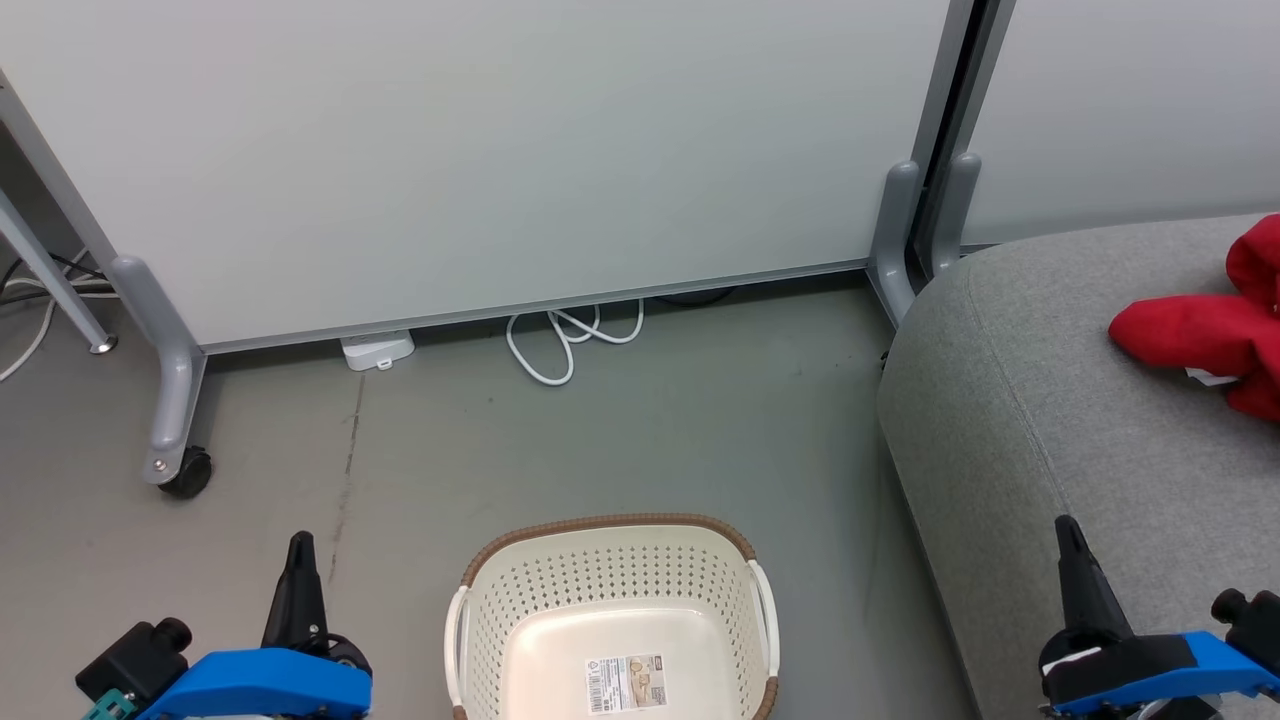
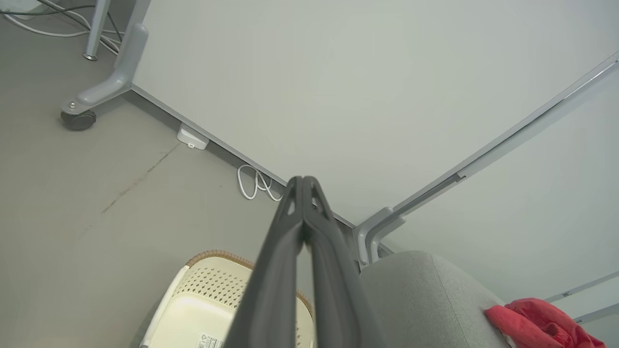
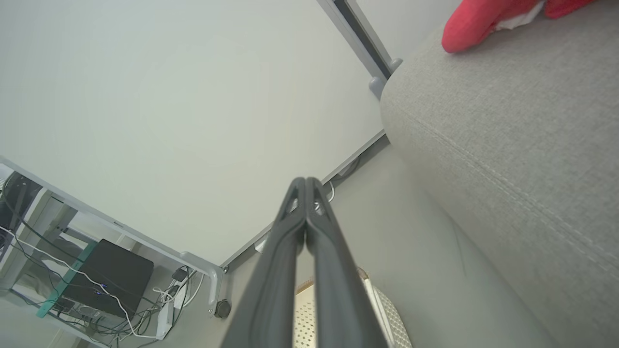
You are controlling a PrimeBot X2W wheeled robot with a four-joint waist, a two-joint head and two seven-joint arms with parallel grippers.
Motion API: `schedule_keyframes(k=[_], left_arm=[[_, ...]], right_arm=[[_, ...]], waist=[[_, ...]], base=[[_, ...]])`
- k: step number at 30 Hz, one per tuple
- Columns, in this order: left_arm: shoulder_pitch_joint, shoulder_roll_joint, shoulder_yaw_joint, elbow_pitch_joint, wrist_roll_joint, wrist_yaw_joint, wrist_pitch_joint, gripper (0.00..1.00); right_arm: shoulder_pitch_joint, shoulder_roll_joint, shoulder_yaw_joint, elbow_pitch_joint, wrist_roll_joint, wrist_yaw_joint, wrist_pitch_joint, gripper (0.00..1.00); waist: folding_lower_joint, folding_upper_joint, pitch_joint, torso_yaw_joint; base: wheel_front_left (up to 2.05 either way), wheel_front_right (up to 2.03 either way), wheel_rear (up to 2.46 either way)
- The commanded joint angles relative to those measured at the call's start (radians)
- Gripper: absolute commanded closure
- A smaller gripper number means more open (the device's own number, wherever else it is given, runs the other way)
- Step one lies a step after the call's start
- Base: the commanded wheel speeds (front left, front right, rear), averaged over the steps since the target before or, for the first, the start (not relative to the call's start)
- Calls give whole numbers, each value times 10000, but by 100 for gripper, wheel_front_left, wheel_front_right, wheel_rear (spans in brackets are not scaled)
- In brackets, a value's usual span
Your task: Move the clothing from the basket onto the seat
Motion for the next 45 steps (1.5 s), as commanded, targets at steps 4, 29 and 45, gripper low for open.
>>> schedule_keyframes(k=[4,29,45], left_arm=[[-364,22,93,-180,-804,-31,189,100],[-562,26,331,-312,-3582,-49,906,100],[-691,27,461,-379,-5122,-62,1318,100]], right_arm=[[-350,8,-57,-173,871,3,207,100],[-537,40,-154,-266,3694,3,934,100],[-623,60,-207,-314,5269,3,1343,100]], waist=[[-1,0,2,-17],[-1,0,10,-98],[-1,0,16,-152]], base=[[0,0,0],[0,0,0],[0,0,0]])
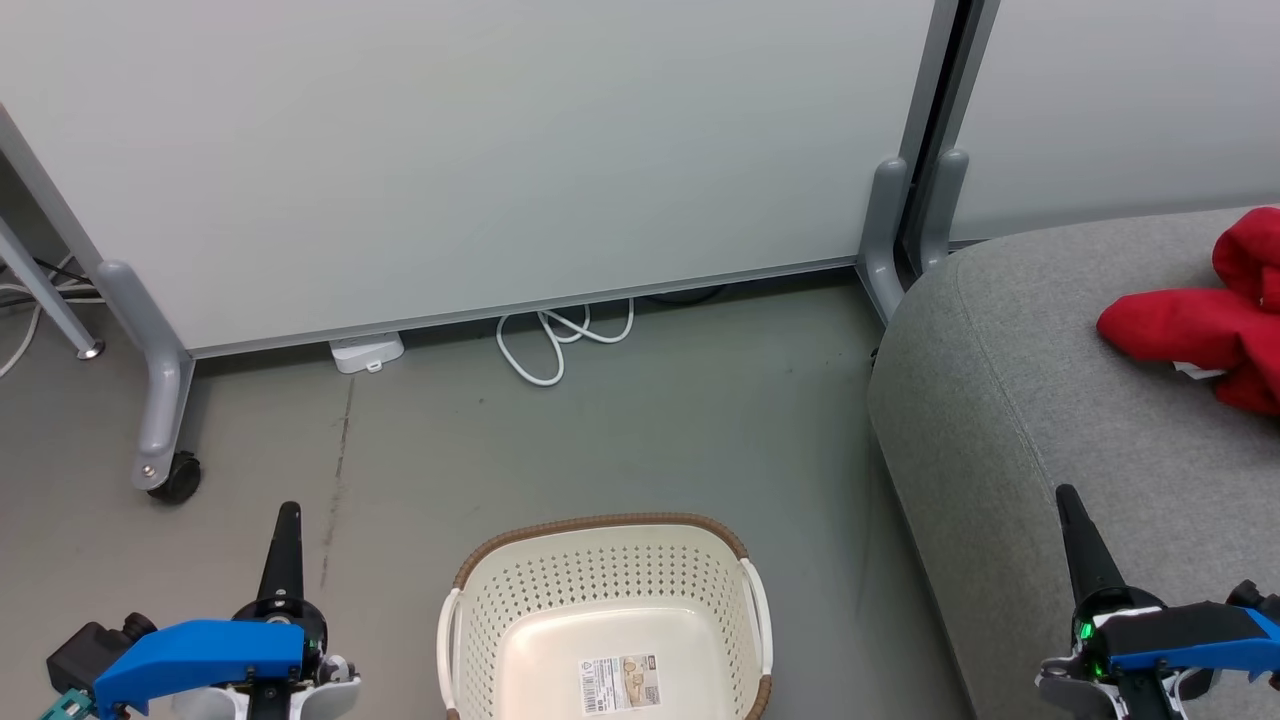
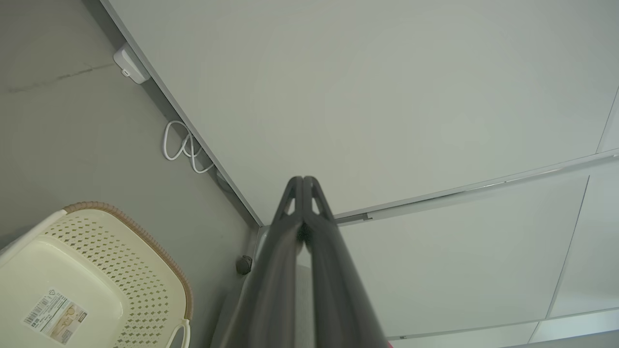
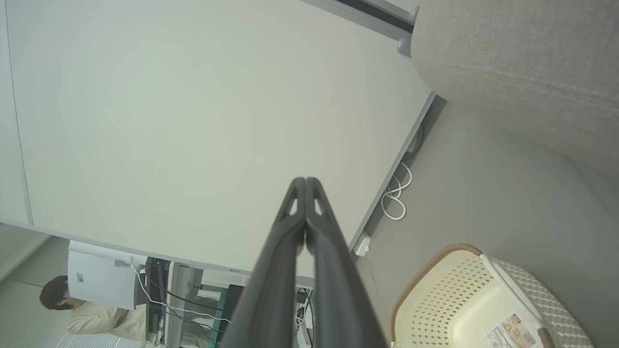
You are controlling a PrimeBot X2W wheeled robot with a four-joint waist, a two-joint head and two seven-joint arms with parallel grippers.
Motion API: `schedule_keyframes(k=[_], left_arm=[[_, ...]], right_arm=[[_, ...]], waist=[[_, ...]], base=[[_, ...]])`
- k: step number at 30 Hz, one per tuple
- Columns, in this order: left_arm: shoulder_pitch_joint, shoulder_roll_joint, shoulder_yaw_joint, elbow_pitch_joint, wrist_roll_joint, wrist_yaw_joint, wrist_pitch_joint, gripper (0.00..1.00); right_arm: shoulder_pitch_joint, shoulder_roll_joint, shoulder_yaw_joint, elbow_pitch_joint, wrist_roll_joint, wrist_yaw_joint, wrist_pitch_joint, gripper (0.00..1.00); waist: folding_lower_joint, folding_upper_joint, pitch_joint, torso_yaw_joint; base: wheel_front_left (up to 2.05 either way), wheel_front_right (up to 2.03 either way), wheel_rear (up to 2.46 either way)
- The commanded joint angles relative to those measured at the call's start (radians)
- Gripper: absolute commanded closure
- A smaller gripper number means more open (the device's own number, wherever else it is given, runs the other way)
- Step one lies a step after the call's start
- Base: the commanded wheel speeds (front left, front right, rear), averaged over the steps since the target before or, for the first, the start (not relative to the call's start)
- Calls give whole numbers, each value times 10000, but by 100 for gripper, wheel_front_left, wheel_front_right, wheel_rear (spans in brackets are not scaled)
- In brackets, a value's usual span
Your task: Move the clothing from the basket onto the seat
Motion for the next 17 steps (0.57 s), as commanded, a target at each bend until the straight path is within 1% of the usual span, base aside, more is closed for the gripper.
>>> schedule_keyframes(k=[1,17], left_arm=[[-251,24,62,-107,-241,-62,90,100],[-330,25,184,-160,-1574,-73,428,100]], right_arm=[[-175,17,-26,-115,261,3,83,100],[-270,34,-74,-144,1621,3,432,100]], waist=[[-1,0,0,-5],[-1,0,6,-59]], base=[[0,0,0],[0,0,0]])
